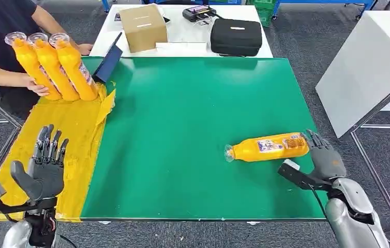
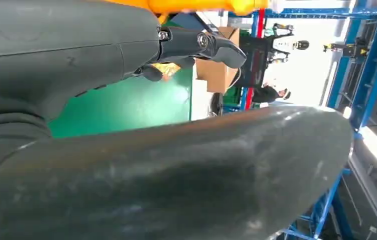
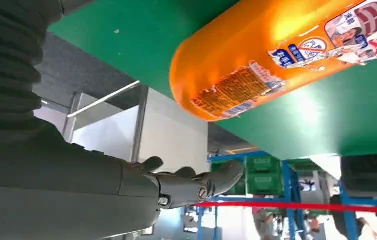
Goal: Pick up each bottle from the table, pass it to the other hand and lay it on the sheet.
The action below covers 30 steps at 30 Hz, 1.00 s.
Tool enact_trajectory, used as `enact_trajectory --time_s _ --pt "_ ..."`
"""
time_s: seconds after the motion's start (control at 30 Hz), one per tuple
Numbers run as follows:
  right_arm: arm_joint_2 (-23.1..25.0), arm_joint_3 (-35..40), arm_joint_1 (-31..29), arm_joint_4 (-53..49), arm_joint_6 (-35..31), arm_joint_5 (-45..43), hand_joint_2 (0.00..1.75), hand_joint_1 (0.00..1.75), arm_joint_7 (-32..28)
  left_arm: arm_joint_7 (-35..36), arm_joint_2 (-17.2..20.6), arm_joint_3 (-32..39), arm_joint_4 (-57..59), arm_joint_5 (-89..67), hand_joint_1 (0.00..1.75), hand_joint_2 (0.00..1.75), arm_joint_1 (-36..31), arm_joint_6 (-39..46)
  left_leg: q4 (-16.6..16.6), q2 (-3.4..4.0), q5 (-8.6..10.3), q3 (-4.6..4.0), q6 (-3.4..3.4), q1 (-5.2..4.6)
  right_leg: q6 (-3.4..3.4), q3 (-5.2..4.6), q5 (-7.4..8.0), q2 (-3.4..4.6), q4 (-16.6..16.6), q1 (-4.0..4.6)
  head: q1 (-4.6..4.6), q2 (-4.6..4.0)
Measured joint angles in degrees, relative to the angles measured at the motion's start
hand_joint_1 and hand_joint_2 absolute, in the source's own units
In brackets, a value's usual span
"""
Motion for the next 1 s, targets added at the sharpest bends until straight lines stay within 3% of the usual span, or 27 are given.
enact_trajectory --time_s 0.2,0.67,0.9,1.0 --pt "-2.01 3.69 -3.71 3.63 2.36 0.15 1.75 0.0 0.24 0.0 0.41 0.0 1.0 0.39 0.0 0.0 -1.01 -0.28 0.0 0.0 0.0 -0.02 0.0 -0.01 0.02 0.0 0.01 0.0 0.01 0.0 0.02 0.0" --pt "-3.23 13.98 -18.77 18.35 6.53 -0.57 1.75 0.0 0.96 0.57 0.72 -1.14 3.45 1.44 0.0 0.0 -3.38 -0.92 0.02 -0.01 0.04 -0.02 0.0 0.0 0.05 -0.01 0.04 0.0 0.03 0.0 0.02 0.0" --pt "-3.52 20.22 -24.47 25.09 11.8 -2.82 1.75 0.0 -1.95 0.41 1.46 -2.08 4.94 1.77 0.0 0.0 -4.5 -1.31 0.02 0.01 0.04 -0.02 0.0 0.0 0.06 -0.03 0.05 0.0 0.03 0.0 0.0 0.0" --pt "-4.2 23.89 -26.95 27.89 17.43 -4.97 1.75 0.0 -4.57 -0.13 1.86 -2.86 6.1 1.9 0.0 0.0 -5.41 -1.6 0.03 -0.02 0.07 -0.02 0.02 0.0 0.08 -0.03 0.07 -0.01 0.02 0.0 0.02 0.0"
